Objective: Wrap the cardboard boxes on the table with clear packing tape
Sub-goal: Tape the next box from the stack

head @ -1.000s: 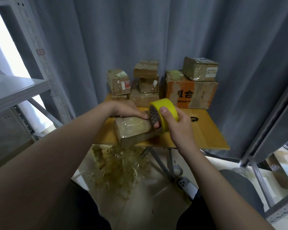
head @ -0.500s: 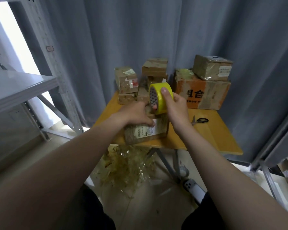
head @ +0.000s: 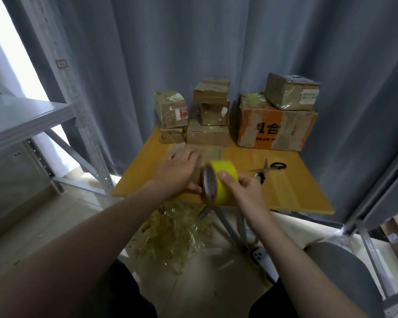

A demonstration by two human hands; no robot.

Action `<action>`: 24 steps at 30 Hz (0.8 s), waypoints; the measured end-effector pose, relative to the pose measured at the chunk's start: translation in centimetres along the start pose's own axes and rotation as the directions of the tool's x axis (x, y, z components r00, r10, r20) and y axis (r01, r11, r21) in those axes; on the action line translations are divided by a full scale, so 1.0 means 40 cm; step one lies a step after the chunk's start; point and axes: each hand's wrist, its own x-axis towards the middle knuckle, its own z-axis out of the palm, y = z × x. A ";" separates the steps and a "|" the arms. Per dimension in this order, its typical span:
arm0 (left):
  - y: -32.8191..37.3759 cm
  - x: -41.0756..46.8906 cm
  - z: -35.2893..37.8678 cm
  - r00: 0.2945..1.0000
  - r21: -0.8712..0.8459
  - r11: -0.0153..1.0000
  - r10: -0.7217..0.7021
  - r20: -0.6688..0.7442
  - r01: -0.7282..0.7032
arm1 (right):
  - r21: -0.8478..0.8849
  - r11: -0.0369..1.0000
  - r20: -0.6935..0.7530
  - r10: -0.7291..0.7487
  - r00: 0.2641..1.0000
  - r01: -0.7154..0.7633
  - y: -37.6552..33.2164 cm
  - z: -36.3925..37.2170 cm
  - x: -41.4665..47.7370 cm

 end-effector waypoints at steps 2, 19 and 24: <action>-0.002 -0.018 0.010 0.999 -0.043 0.999 0.023 0.040 -0.022 | -0.001 0.999 0.017 0.052 0.998 -0.052 0.048 0.006 -0.035; 0.045 -0.051 0.054 0.927 -0.080 0.997 -0.027 -0.375 -0.003 | -0.022 0.994 -0.006 0.109 0.994 -0.109 0.056 0.071 -0.050; 0.065 -0.041 0.034 0.965 -0.027 0.998 -0.070 -0.252 0.065 | 0.002 0.975 0.016 0.223 0.975 -0.223 0.077 0.080 -0.081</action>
